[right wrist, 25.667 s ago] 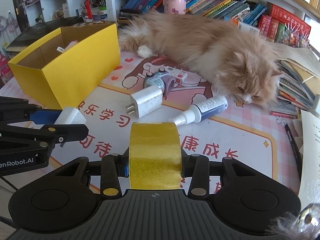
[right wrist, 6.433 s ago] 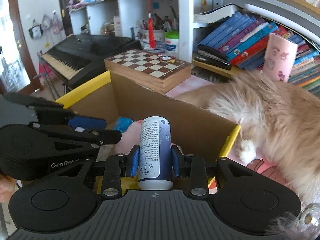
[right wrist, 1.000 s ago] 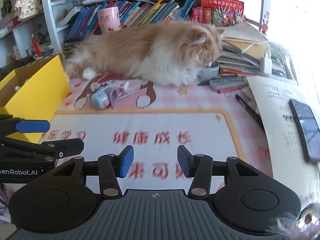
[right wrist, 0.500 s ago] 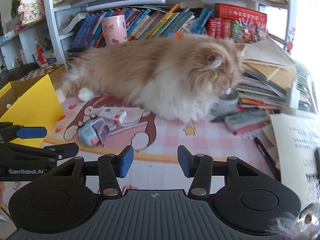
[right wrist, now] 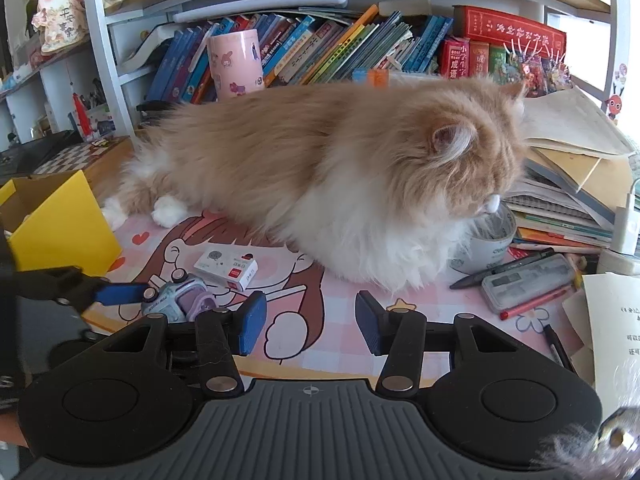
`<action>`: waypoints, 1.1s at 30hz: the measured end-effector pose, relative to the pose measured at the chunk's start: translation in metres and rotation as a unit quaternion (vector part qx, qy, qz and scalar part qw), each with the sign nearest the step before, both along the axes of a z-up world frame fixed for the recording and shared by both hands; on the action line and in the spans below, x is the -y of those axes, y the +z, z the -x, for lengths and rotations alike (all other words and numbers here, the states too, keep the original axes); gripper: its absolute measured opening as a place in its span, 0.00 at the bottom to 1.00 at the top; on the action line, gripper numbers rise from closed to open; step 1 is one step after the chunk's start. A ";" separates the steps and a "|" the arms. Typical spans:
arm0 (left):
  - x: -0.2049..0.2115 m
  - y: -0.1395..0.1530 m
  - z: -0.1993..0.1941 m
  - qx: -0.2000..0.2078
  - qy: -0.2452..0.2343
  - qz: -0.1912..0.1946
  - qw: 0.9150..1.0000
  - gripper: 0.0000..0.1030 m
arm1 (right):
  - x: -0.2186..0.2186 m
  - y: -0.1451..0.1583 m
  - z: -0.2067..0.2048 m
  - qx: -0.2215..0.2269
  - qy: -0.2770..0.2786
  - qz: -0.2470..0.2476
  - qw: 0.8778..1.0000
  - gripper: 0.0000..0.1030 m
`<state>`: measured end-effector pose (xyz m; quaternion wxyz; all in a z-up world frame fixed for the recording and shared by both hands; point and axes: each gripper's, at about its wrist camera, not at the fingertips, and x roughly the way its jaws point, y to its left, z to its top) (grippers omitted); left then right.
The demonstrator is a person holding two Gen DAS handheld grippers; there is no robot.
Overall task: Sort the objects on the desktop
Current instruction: 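Close the left tool on the grey toy truck, then close the right tool on the white-red card box while the left tool holds the truck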
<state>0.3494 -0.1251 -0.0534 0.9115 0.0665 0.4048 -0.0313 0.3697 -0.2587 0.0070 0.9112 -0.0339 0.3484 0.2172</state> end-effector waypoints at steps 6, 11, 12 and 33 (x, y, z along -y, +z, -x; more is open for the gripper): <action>-0.010 0.000 -0.003 -0.012 -0.007 0.026 1.000 0.44 | -0.010 -0.005 -0.011 -0.013 0.014 0.000 1.000 0.46; -0.027 0.013 0.016 -0.011 0.026 0.049 0.998 0.44 | -0.024 -0.010 -0.020 -0.018 0.037 0.000 0.999 0.46; -0.031 0.018 0.022 -0.009 0.033 0.056 0.998 0.44 | -0.028 -0.011 -0.022 -0.018 0.043 0.001 0.999 0.46; -0.067 0.102 0.113 0.064 0.133 0.135 0.980 0.44 | -0.115 -0.050 -0.061 -0.007 0.114 0.037 0.993 0.65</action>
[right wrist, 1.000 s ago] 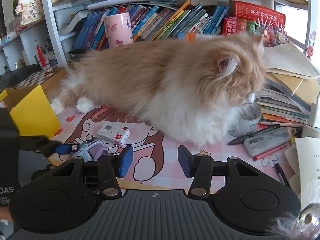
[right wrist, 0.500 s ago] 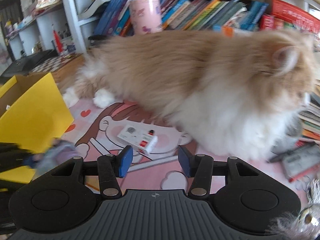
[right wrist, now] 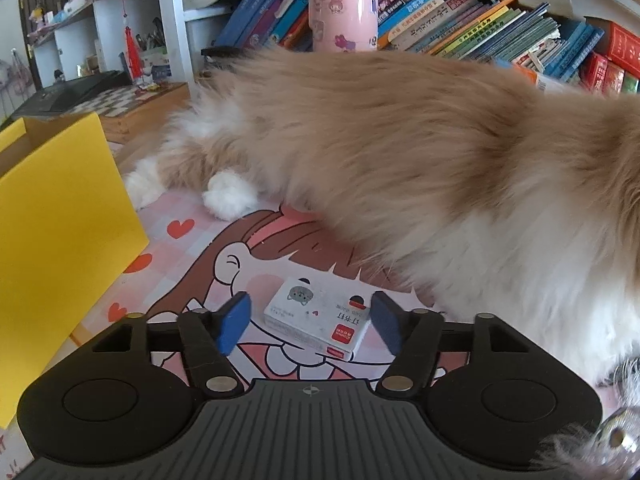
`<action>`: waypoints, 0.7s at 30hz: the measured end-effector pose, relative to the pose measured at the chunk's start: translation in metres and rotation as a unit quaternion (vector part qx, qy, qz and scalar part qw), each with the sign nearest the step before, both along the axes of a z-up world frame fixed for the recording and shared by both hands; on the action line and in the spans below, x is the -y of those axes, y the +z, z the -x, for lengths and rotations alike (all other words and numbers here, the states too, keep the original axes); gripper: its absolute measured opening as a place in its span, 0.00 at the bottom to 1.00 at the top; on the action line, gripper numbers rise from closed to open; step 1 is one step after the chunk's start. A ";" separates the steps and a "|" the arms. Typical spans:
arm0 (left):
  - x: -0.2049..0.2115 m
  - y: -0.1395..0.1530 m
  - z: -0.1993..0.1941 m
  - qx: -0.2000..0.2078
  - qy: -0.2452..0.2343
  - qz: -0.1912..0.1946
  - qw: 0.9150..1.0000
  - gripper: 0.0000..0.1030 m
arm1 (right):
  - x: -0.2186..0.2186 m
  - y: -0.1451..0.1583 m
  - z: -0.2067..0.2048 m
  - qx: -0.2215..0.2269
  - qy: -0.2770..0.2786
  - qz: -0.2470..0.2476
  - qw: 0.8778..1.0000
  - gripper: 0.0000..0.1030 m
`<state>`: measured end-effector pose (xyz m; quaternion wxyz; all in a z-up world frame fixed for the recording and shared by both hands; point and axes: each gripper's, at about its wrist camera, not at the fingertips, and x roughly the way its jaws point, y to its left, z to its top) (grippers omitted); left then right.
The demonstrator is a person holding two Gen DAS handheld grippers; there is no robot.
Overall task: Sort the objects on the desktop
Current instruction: 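Close the right tool on the white-red card box while the left tool holds the truck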
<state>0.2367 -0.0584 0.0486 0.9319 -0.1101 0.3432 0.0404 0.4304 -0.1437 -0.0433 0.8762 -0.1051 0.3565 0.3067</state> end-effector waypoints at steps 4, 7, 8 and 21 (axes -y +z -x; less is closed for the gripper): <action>0.000 0.005 0.006 0.005 0.004 -0.002 1.000 0.44 | -0.001 -0.010 -0.003 -0.013 -0.018 0.004 1.000 0.64; 0.001 0.009 0.010 0.010 0.008 -0.002 1.000 0.44 | -0.003 -0.012 0.001 0.003 -0.025 0.009 1.000 0.56; 0.001 0.010 0.011 0.011 0.008 -0.002 1.000 0.44 | -0.002 -0.011 0.001 0.003 -0.025 0.006 1.000 0.55; 0.009 0.012 0.023 0.015 0.001 -0.003 1.000 0.44 | 0.011 0.007 0.021 0.002 -0.012 -0.003 1.000 0.55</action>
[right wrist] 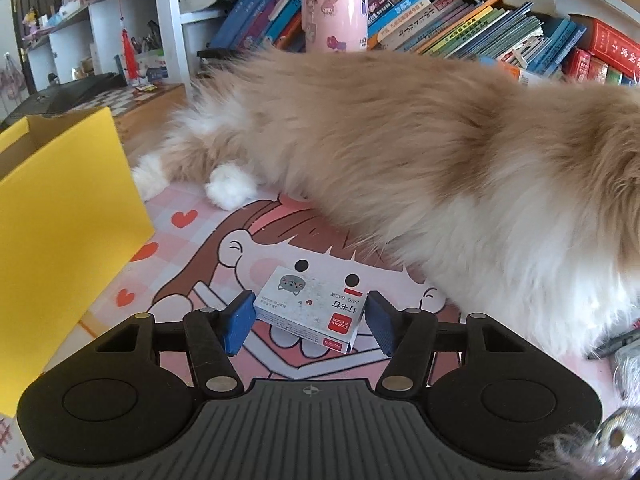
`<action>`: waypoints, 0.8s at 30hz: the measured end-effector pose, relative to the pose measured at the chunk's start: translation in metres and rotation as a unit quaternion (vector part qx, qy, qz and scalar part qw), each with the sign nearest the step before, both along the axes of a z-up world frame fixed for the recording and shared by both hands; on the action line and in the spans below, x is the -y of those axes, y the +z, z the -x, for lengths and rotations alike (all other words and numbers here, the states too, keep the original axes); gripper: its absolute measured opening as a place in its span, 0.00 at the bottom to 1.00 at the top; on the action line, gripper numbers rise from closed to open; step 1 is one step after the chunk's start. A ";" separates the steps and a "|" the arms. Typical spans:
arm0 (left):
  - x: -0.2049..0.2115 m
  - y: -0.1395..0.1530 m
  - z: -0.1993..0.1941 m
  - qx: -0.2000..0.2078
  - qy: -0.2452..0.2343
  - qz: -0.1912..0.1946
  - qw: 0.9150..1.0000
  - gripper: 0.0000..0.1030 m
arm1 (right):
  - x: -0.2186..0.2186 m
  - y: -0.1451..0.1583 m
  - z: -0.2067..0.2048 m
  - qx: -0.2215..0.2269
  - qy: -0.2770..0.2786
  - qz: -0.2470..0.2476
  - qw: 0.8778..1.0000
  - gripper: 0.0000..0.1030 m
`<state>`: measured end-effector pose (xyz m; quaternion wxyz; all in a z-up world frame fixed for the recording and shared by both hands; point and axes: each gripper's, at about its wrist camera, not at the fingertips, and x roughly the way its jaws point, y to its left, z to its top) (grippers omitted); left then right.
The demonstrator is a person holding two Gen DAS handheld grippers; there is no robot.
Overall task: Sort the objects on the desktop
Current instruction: 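Close the right tool on the white-red card box while the left tool holds the truck, then lift the card box in the right tool while the left tool carries the truck toward the yellow box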
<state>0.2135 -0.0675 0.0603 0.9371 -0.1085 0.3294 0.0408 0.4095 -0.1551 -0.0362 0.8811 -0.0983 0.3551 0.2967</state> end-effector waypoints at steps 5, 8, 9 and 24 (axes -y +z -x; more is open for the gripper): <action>0.002 0.000 0.007 0.004 0.003 0.001 1.000 0.44 | 0.006 0.010 0.011 0.001 0.005 -0.009 1.000 0.55; 0.003 0.001 0.012 0.006 0.002 0.001 1.000 0.44 | 0.011 0.018 0.018 0.003 0.008 -0.015 1.000 0.55; 0.003 0.001 0.014 0.007 0.002 0.002 1.000 0.44 | 0.012 0.021 0.022 0.004 0.009 -0.017 1.000 0.55; -0.005 0.007 0.044 0.027 -0.009 0.001 1.000 0.44 | 0.038 0.058 0.073 0.020 -0.003 -0.041 0.999 0.55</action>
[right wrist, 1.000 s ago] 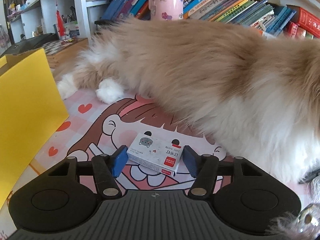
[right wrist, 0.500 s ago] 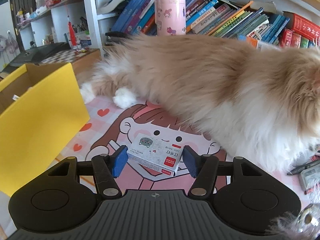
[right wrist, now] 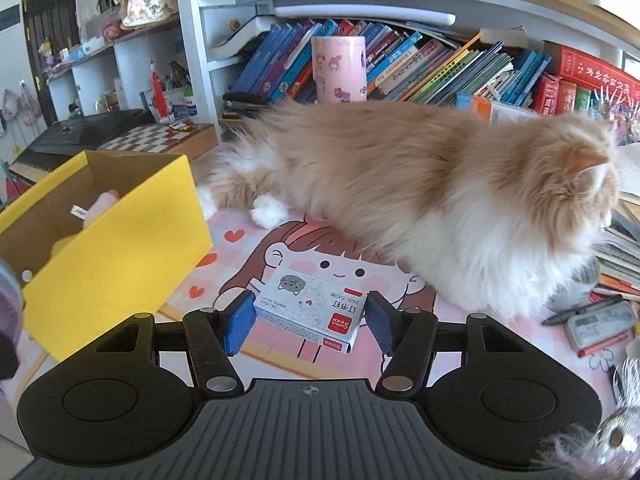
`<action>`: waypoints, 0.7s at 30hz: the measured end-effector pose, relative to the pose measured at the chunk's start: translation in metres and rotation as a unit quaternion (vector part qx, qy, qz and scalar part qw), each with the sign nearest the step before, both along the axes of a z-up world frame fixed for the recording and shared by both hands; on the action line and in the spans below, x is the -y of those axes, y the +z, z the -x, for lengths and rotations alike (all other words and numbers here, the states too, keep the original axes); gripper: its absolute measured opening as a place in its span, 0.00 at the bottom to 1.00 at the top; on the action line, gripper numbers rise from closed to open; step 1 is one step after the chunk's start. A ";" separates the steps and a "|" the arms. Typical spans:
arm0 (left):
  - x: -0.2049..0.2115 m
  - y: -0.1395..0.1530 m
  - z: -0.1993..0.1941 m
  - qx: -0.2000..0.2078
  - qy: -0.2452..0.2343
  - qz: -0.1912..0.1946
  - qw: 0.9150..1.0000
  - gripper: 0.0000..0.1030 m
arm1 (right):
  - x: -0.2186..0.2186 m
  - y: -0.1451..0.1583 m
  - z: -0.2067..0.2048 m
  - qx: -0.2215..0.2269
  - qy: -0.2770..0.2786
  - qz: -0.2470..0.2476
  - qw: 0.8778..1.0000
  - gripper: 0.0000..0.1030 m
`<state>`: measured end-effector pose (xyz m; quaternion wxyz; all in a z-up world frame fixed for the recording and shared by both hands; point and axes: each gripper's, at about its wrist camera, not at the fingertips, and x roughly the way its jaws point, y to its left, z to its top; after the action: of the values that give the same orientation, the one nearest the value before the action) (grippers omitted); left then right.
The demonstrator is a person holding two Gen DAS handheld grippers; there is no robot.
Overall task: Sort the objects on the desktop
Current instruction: 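Lift the card box in the right tool while the left tool carries the truck toward the yellow box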
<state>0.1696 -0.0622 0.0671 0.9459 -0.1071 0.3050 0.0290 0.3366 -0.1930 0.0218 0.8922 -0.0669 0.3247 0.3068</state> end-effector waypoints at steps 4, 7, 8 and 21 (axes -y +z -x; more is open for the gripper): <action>-0.007 0.002 0.010 0.004 -0.005 0.000 1.000 0.44 | 0.008 0.009 0.018 0.005 -0.006 -0.009 1.000 0.55; -0.010 0.004 0.018 0.010 -0.010 -0.004 1.000 0.44 | 0.014 0.014 0.033 0.004 -0.009 -0.018 1.000 0.55; -0.012 0.004 0.020 0.010 -0.011 -0.004 1.000 0.44 | 0.015 0.015 0.037 0.004 -0.010 -0.019 1.000 0.55; -0.039 -0.002 0.058 0.008 -0.033 0.002 0.999 0.44 | 0.004 0.019 0.101 -0.002 -0.021 -0.012 1.000 0.55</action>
<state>0.1112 -0.0227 0.0651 0.9484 -0.0992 0.3011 -0.0035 0.2353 -0.1967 0.0405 0.8988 -0.0489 0.3238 0.2915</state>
